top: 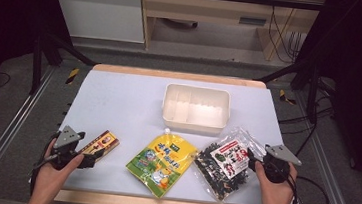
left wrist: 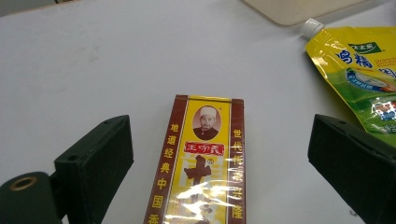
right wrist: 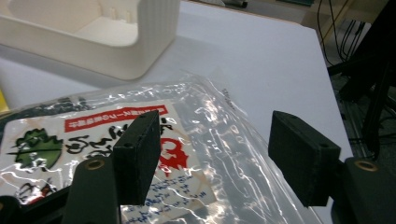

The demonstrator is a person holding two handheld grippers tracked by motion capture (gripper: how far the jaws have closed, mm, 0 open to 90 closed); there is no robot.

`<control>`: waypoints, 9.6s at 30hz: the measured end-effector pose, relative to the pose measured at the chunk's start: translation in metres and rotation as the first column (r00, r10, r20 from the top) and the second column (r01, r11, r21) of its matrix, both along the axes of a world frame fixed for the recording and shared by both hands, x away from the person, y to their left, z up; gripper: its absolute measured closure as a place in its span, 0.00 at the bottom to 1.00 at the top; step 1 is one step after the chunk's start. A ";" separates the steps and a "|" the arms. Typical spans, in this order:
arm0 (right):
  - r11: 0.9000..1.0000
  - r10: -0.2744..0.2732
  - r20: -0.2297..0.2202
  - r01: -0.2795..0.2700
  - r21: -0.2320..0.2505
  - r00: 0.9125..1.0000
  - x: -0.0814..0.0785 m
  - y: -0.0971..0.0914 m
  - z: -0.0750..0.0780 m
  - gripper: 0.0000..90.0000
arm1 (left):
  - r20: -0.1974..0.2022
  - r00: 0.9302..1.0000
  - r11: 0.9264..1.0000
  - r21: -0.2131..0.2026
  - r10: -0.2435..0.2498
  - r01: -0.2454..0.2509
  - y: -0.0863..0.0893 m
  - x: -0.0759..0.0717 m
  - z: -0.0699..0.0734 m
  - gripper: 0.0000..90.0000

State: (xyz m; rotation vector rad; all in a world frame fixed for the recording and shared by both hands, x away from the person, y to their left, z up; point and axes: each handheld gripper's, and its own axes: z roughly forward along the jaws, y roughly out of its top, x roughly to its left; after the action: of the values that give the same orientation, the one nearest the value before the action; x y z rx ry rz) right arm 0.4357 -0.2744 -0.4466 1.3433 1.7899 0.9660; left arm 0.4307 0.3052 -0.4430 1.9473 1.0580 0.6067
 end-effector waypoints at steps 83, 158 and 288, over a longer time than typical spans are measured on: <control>0.970 0.171 -0.016 -0.165 0.176 0.985 -0.036 -0.072 0.103 1.00 | 0.004 0.992 0.992 0.038 -0.122 0.122 -0.025 -0.020 0.021 0.17; 0.672 0.717 -0.193 -0.738 -0.062 0.670 0.010 0.117 0.225 1.00 | 0.086 0.816 0.812 0.201 -0.572 0.548 -0.224 0.067 0.140 0.31; 0.870 0.424 0.080 -0.431 0.239 0.902 0.158 0.034 0.198 0.99 | 0.034 0.999 0.999 0.024 -0.030 0.030 -0.013 -0.030 0.008 0.13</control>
State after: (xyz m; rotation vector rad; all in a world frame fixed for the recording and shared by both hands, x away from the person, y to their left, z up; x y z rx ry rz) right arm 0.5939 -0.2402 -0.2491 1.0849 2.0455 1.4849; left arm 0.4006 0.2920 -0.4350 1.9622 1.0027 0.6363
